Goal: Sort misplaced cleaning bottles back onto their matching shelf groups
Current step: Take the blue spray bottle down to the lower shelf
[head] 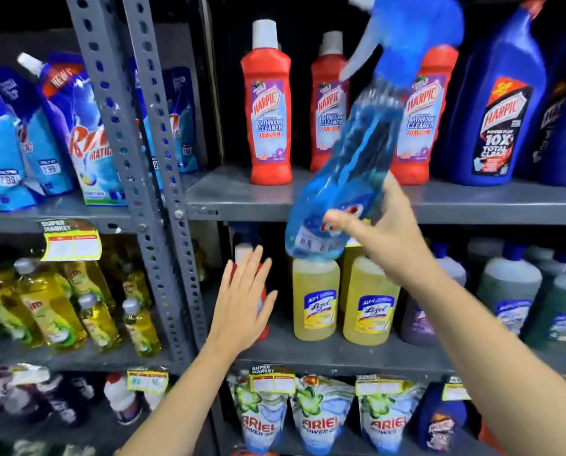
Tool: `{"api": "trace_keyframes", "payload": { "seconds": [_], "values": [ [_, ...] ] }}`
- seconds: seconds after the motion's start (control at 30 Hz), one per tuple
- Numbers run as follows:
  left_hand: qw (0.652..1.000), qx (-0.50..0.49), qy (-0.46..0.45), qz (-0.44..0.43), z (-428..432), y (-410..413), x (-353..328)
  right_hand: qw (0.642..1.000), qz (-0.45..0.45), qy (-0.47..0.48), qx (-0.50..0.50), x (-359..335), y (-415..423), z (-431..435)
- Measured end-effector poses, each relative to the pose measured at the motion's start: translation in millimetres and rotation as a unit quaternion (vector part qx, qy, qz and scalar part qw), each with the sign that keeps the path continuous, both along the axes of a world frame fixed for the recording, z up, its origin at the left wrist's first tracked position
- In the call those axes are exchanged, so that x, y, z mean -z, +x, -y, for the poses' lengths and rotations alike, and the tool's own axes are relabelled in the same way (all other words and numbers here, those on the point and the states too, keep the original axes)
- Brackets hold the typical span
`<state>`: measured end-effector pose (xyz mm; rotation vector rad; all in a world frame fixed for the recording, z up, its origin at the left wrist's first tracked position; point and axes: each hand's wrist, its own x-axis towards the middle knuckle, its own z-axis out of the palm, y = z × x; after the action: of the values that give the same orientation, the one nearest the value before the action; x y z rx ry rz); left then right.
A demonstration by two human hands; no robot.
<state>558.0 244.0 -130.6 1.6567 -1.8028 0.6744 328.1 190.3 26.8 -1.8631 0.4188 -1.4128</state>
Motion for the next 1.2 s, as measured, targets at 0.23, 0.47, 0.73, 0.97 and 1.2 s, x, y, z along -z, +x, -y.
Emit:
{"api": "trace_keyframes", "payload": {
  "seconds": [0.23,0.47,0.73,0.97,1.2],
  "values": [
    [0.971,-0.071,0.226,-0.020,-24.1,26.6,104.9,0.988,-0.089,0.121,-0.015,133.7,25.9,-3.5],
    [0.912,-0.087,0.400,-0.042,-29.5,37.5,170.5,0.964,-0.185,0.186,0.029,205.2,50.9,22.3],
    [0.905,-0.097,0.413,-0.030,-31.0,38.4,183.7,0.949,-0.207,0.226,0.073,257.1,57.9,42.8],
    [0.914,-0.095,0.394,-0.014,-31.3,39.8,196.2,0.949,-0.230,0.199,0.083,265.9,66.9,45.1],
    [0.918,-0.094,0.384,-0.015,-32.6,41.5,196.5,0.942,-0.261,0.204,0.060,264.7,64.9,49.3]
  ]
}}
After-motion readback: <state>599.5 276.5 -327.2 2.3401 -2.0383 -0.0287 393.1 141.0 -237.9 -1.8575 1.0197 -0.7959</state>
